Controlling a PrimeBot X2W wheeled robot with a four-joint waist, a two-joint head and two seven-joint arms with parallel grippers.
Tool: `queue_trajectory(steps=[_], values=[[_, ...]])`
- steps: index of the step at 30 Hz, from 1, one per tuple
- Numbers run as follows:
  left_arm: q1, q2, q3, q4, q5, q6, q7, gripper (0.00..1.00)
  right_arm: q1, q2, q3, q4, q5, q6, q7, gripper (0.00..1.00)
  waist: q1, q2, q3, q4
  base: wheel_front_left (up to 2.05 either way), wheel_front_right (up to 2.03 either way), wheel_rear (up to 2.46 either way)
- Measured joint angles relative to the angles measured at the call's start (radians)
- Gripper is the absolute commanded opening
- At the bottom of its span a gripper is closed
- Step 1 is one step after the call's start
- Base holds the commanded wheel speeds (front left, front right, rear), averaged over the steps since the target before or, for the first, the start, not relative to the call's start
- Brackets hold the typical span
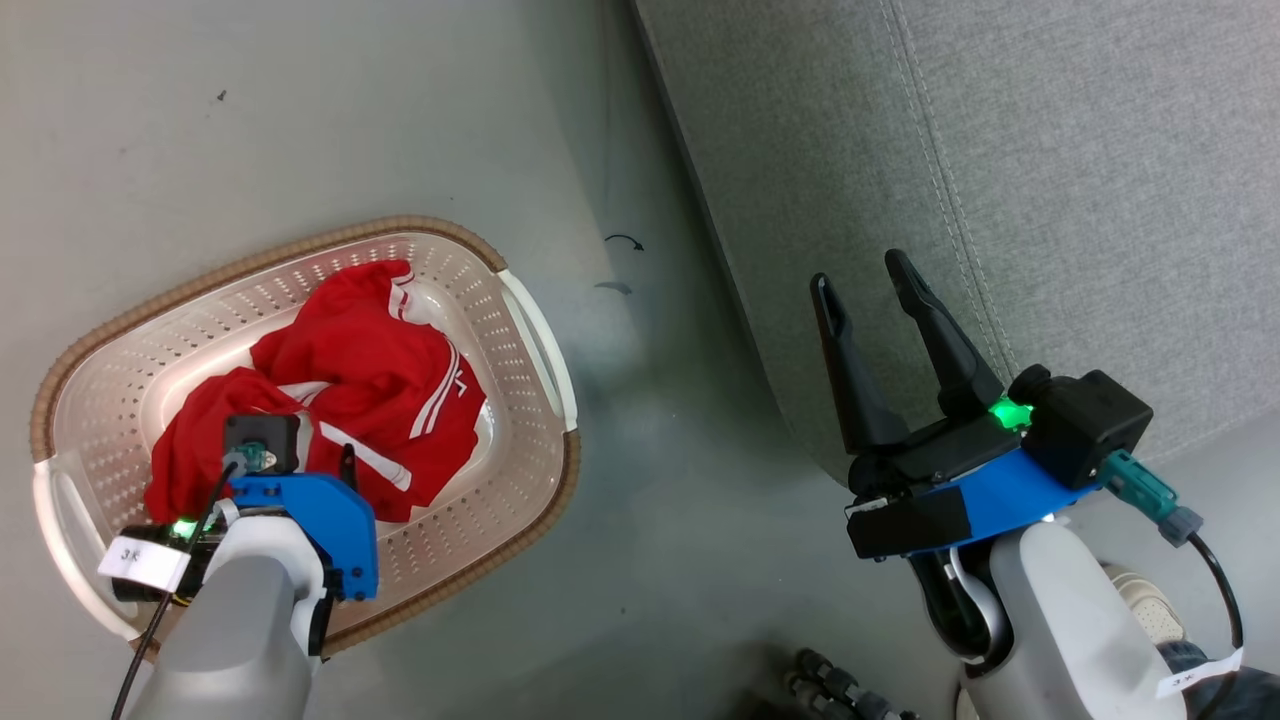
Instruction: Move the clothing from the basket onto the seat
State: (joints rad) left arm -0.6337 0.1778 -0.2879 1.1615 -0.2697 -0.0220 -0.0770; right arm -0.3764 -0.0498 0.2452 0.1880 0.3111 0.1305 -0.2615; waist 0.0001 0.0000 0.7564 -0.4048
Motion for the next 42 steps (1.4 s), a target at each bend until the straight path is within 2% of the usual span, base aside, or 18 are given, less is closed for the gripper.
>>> queue_trajectory(steps=[6,8,9,20,27,37,42], values=[[-0.03,0.004,-0.011,0.039,0.006,0.014,0.008,0.98,-0.004,0.0,0.006,0.0,0.015,0.0,0.0,1.0,0.0,0.0,0.008,0.0,0.0,0.0,0.0],[-0.038,0.005,-0.015,0.049,0.006,0.017,0.01,0.25,-0.006,0.0,0.006,0.001,0.016,0.0,0.0,1.0,0.0,0.0,0.009,0.002,0.0,0.0,0.0],[-0.042,0.004,-0.015,0.052,0.005,0.017,0.009,0.0,-0.008,0.0,0.006,0.001,0.016,0.0,0.0,1.0,-0.0001,0.0,0.009,0.003,0.0,0.0,0.0],[-0.048,-0.002,-0.016,0.086,-0.021,-0.018,-0.022,0.0,-0.015,0.0,0.007,0.007,0.015,0.0,0.0,1.0,-0.0001,0.0,-0.007,0.018,0.0,0.0,0.0],[-0.048,-0.027,-0.02,0.101,-0.043,-0.05,-0.039,0.0,-0.015,0.0,0.001,0.026,-0.011,0.0,0.0,1.0,-0.0001,0.0,-0.056,0.04,0.0,0.0,0.0],[0.003,-0.098,-0.06,0.113,-0.072,-0.099,-0.071,0.0,0.015,0.001,-0.026,0.089,-0.065,0.0,-0.001,1.0,-0.0002,0.0,-0.225,0.102,0.0,0.0,0.0],[0.03,-0.123,-0.115,0.087,-0.084,-0.102,-0.081,0.0,0.06,0.001,-0.049,0.126,-0.091,0.0,-0.001,1.0,-0.0004,0.0001,-0.341,0.151,0.0,0.0,0.0]])
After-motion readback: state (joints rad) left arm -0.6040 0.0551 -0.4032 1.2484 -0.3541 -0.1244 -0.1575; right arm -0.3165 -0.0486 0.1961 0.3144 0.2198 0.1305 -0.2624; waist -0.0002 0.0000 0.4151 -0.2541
